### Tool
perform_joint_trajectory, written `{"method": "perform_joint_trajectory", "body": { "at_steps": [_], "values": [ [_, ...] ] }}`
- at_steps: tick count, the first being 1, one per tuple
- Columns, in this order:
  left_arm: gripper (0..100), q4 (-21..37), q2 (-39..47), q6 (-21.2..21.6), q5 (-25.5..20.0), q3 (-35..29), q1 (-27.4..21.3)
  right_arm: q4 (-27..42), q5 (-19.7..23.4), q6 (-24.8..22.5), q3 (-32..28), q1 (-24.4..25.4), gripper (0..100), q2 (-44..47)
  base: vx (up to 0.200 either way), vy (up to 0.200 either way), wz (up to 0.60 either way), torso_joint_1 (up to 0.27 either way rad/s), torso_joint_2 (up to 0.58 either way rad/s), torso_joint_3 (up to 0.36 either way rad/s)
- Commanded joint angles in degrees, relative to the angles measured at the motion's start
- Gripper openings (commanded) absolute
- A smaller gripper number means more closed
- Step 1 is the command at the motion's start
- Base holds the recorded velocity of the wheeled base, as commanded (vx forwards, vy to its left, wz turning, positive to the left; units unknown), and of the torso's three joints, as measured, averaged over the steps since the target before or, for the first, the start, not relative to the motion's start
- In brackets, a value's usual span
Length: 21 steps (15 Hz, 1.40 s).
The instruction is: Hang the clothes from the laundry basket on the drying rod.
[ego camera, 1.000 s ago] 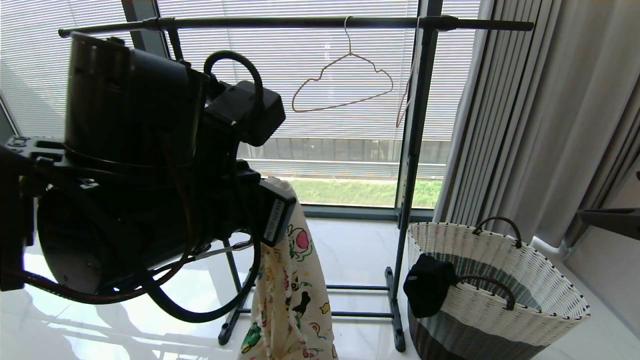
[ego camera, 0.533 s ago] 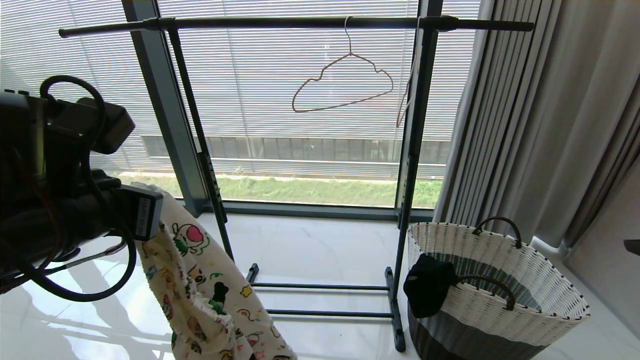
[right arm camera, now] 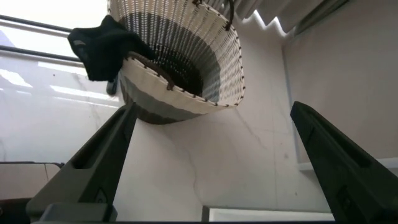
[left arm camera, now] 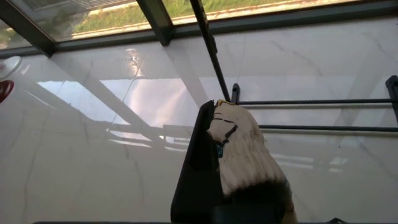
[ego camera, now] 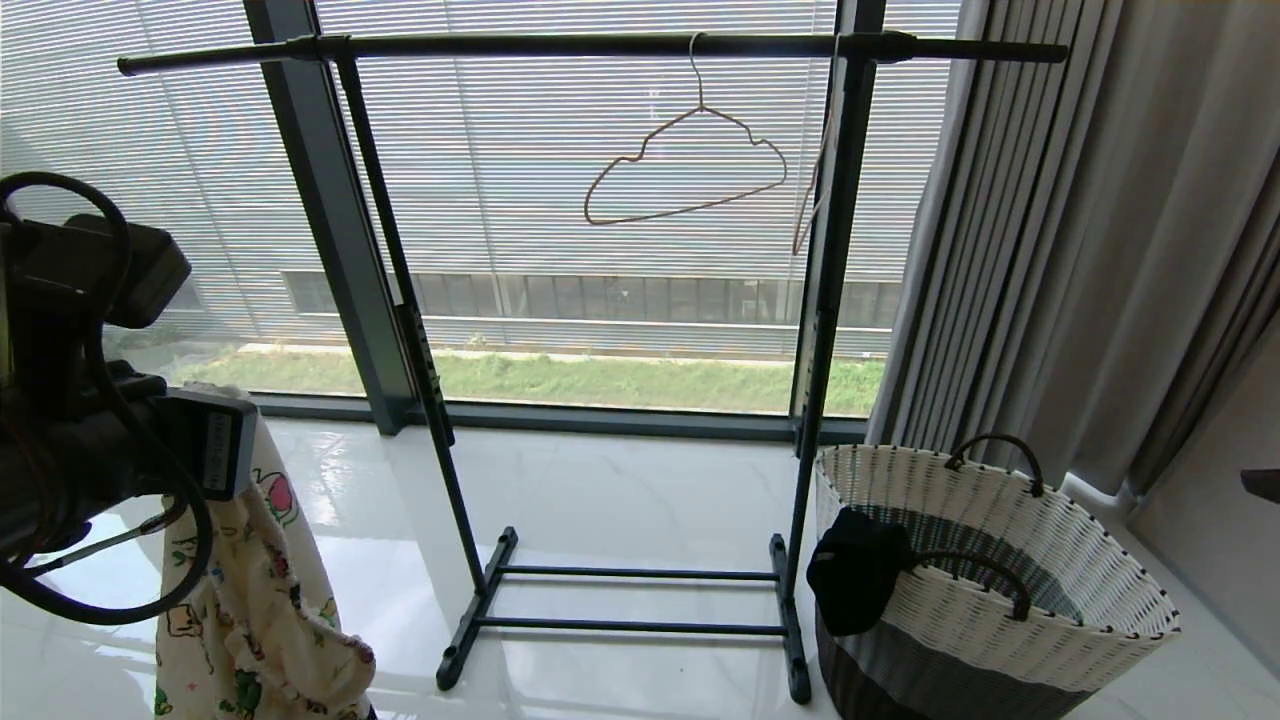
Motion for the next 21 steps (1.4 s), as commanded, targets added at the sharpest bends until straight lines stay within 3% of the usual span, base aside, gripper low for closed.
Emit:
{"method": "perform_joint_trajectory", "body": {
  "at_steps": [1,8,21],
  "values": [
    [0,-0.1,-0.1,0.0,0.1,0.1,0.0,-1.0,0.2,0.0,0.0,0.0,100,0.9,0.0,0.0,0.0,0.0,0.0,0.0],
    [0,-0.1,-0.2,0.1,0.1,0.1,0.0,-3.3,0.1,0.0,-0.1,0.0,100,1.3,0.0,0.0,0.0,0.134,-0.39,-0.251],
    [0,-0.1,-0.5,0.9,0.1,1.0,-0.2,-6.0,0.0,1.9,0.2,0.0,100,2.4,0.0,0.0,0.0,0.211,-0.49,-0.28]
  ]
}}
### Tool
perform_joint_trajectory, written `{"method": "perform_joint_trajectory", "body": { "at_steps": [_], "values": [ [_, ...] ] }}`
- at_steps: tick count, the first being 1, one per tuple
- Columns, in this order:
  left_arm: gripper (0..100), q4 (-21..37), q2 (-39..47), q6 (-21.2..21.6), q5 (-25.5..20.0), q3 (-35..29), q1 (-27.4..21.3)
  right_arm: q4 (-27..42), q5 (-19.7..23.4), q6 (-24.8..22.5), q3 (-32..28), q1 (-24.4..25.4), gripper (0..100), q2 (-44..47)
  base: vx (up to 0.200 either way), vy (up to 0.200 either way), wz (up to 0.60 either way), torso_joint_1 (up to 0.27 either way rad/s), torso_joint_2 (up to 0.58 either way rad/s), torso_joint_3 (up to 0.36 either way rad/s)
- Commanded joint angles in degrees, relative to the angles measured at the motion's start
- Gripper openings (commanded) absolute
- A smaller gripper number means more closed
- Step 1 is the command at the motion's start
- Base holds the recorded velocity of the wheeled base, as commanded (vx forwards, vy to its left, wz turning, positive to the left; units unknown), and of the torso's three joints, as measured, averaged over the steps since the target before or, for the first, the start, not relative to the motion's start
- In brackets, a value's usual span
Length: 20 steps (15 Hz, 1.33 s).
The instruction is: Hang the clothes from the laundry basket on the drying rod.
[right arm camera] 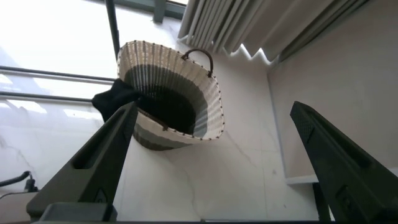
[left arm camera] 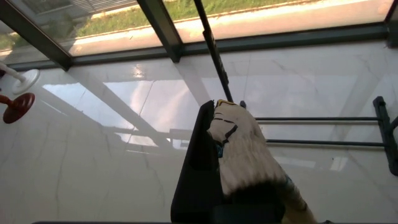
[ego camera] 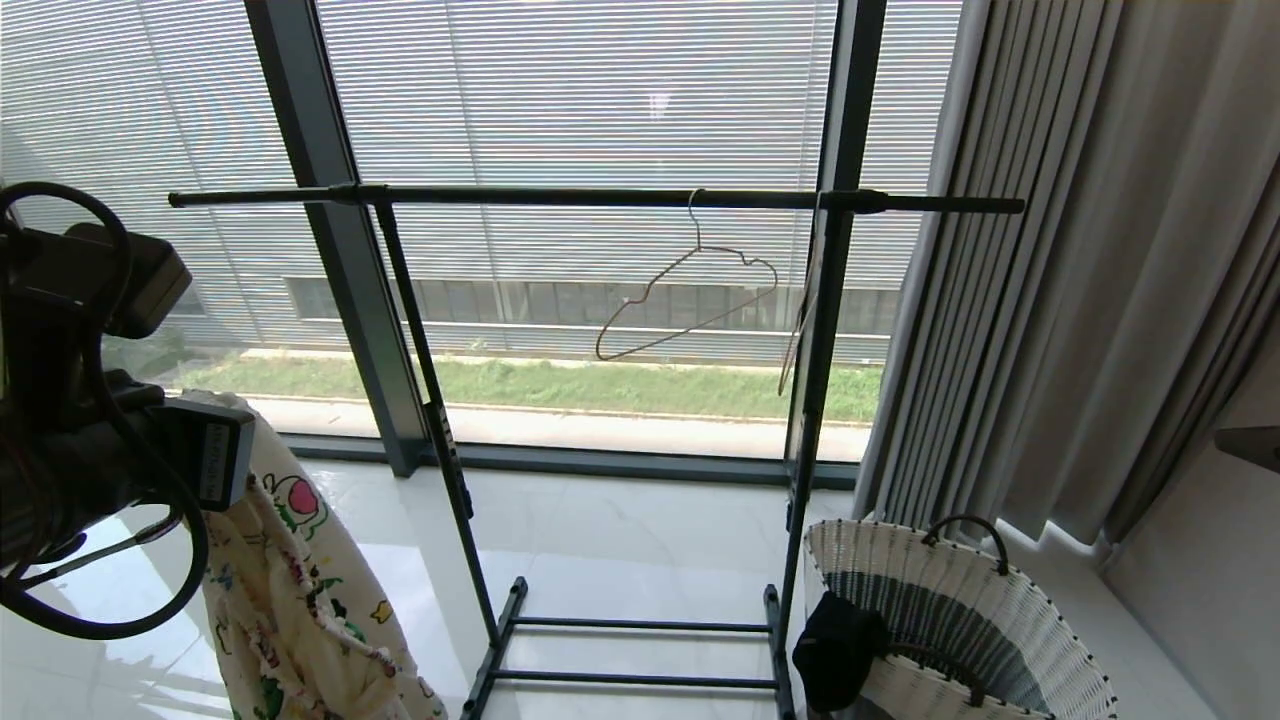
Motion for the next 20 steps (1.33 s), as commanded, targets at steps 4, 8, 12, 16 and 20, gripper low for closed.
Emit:
{"method": "perform_joint_trajectory", "body": {
  "at_steps": [4,8,12,16,20],
  "values": [
    [0,0.0,-0.2,0.1,0.7,-0.2,0.0,0.0,0.0,-0.1,0.1,0.1,100,0.1,0.0,0.05,0.0,0.105,-0.22,-0.124],
    [0,0.0,-0.5,0.0,1.4,0.3,0.0,-0.1,0.1,-0.1,0.1,0.2,100,0.2,0.0,0.2,0.0,0.011,-0.02,-0.007],
    [0,0.0,-0.5,-0.1,1.3,0.7,0.0,-0.1,0.1,-0.1,0.1,0.2,100,0.2,0.0,0.15,0.0,0.007,0.0,-0.001],
    [0,0.0,-0.5,0.0,1.3,1.1,-0.1,-1.3,0.4,0.2,1.3,0.8,100,0.3,0.0,0.0,0.0,0.0,0.0,0.0],
    [0,0.0,-0.6,0.1,1.4,1.1,-0.9,-19.5,3.0,-0.2,11.1,1.2,100,0.9,0.0,0.1,0.0,0.002,0.0,0.001]
  ]
}}
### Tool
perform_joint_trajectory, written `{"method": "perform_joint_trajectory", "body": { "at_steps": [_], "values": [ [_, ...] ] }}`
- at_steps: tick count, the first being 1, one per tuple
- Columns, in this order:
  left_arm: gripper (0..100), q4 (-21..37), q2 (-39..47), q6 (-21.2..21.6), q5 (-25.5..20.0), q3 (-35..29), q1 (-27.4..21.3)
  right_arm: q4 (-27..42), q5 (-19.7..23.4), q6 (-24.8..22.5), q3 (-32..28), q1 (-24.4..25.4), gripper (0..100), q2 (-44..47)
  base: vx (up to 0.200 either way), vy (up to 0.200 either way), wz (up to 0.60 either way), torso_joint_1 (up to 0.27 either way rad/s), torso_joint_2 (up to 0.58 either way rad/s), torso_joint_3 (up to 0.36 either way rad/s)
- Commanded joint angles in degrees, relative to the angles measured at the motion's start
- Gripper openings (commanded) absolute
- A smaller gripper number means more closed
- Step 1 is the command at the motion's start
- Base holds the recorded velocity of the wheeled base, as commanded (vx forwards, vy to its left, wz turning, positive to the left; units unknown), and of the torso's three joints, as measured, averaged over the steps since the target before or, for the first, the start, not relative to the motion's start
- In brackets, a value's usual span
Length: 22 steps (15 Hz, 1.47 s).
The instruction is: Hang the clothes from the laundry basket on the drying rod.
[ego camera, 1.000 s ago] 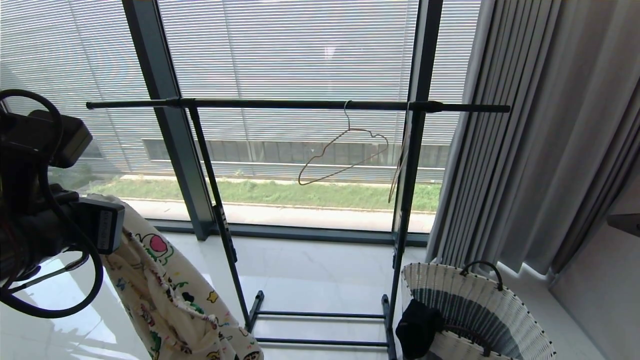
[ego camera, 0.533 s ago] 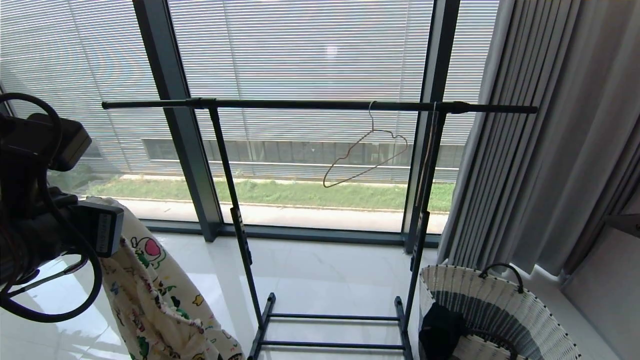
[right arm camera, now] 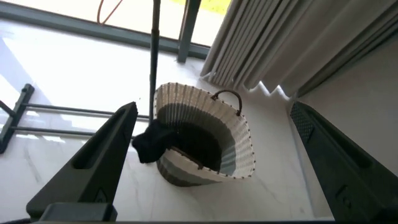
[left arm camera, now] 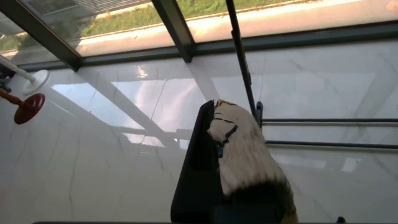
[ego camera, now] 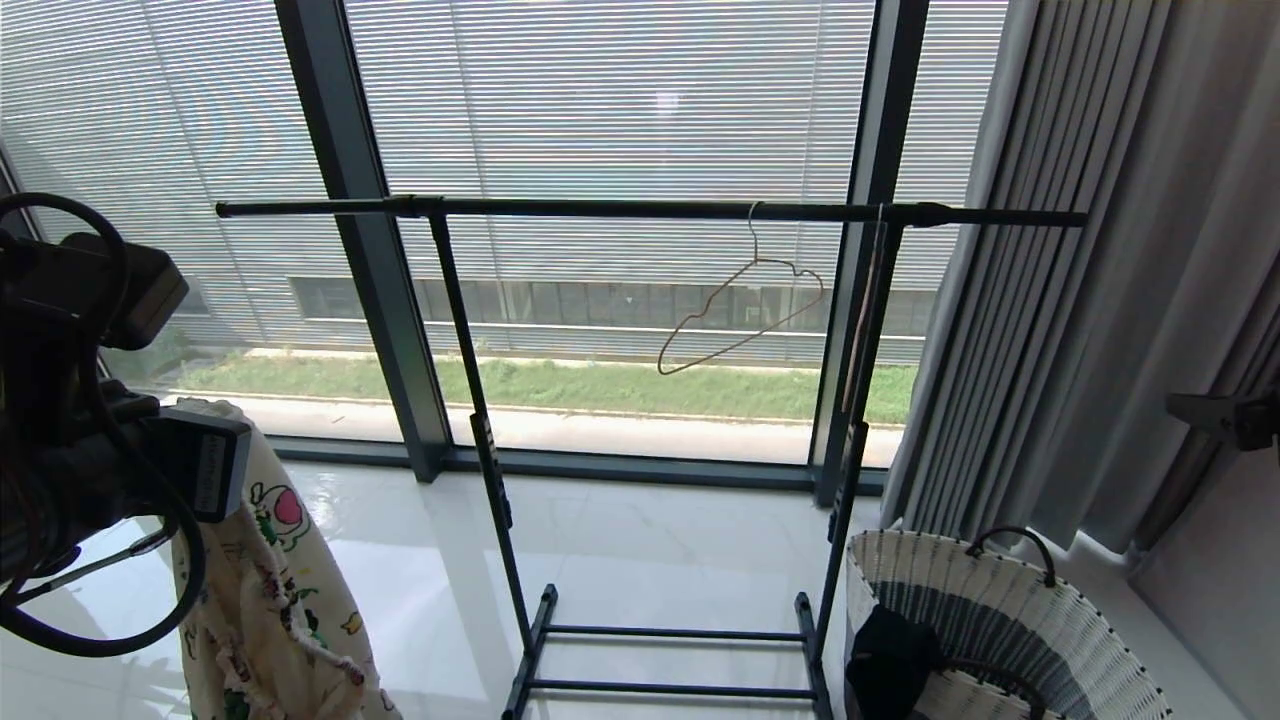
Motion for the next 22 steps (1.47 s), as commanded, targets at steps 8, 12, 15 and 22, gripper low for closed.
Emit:
{"method": "perform_joint_trajectory", "body": {
  "at_steps": [8,12,15,22],
  "values": [
    [0,-0.1,0.1,0.0,0.1,0.0,-0.1,-2.8,0.8,0.5,2.8,0.0,100,1.1,0.2,0.2,0.0,0.005,0.0,-0.001],
    [0,0.0,-0.6,0.0,0.1,0.1,-0.9,-2.9,0.6,0.4,2.9,-0.1,100,1.0,0.05,0.05,0.0,-0.002,0.0,0.002],
    [0,0.0,-0.7,0.0,0.1,0.1,-1.0,-2.9,0.4,0.4,2.8,-0.1,100,1.0,0.0,0.0,0.0,0.0,0.0,0.0],
    [0,0.0,-0.7,0.0,0.0,0.0,-5.0,-2.9,0.1,0.4,2.9,-1.3,100,0.9,0.029,-0.029,0.0,0.0,0.0,0.0]
  ]
}}
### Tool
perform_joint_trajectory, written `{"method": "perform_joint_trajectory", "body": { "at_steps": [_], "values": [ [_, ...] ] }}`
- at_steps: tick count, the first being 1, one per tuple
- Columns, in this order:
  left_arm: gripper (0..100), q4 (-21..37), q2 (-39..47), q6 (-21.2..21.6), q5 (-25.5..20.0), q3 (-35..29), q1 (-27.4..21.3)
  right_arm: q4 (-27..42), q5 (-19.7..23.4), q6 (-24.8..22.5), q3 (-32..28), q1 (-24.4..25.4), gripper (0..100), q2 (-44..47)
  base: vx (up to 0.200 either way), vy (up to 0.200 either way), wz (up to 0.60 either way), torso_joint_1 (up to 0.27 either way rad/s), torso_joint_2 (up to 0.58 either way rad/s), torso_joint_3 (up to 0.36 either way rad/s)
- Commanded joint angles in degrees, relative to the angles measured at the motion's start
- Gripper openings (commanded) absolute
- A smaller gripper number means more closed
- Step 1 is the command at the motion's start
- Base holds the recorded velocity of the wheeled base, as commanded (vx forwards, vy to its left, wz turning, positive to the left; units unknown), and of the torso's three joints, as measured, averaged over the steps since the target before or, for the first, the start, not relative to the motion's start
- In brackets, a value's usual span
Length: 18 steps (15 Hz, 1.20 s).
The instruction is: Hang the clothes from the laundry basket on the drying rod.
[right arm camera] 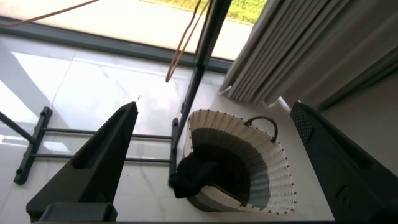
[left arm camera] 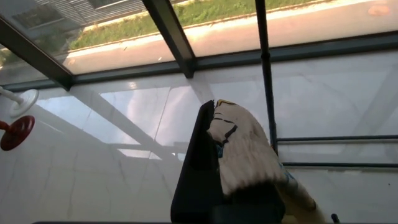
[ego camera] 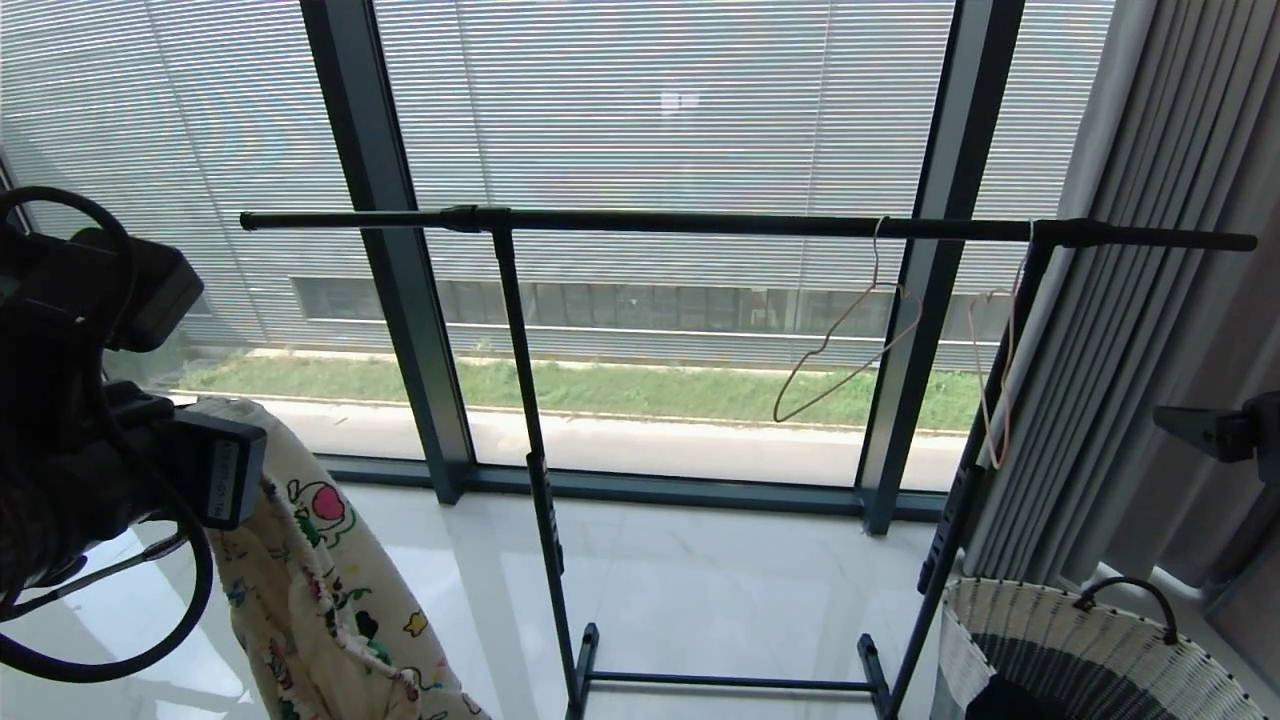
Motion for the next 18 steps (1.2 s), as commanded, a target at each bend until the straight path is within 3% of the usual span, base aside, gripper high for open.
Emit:
{"method": "perform_joint_trajectory", "body": {
  "at_steps": [1,3,12,18],
  "values": [
    [0,0.0,0.0,0.0,0.1,0.0,-1.2,0.1,0.0,0.0,0.0,-0.1,100,-0.2,0.0,-0.2,0.0,-0.002,0.0,0.002],
    [0,0.0,0.1,0.0,0.1,0.0,-2.2,0.0,0.1,0.0,0.0,-0.1,100,-0.2,0.1,-0.2,0.0,-0.007,0.0,0.01],
    [0,0.0,0.2,-0.2,0.0,0.0,-0.6,-0.1,0.6,0.1,-0.1,0.3,100,-0.2,0.2,0.0,0.0,0.005,0.0,0.003],
    [0,-0.1,0.1,-0.2,0.0,0.0,-0.6,-0.1,0.6,5.3,0.3,0.3,100,2.7,0.0,0.0,0.0,0.0,0.0,0.0]
  ]
}}
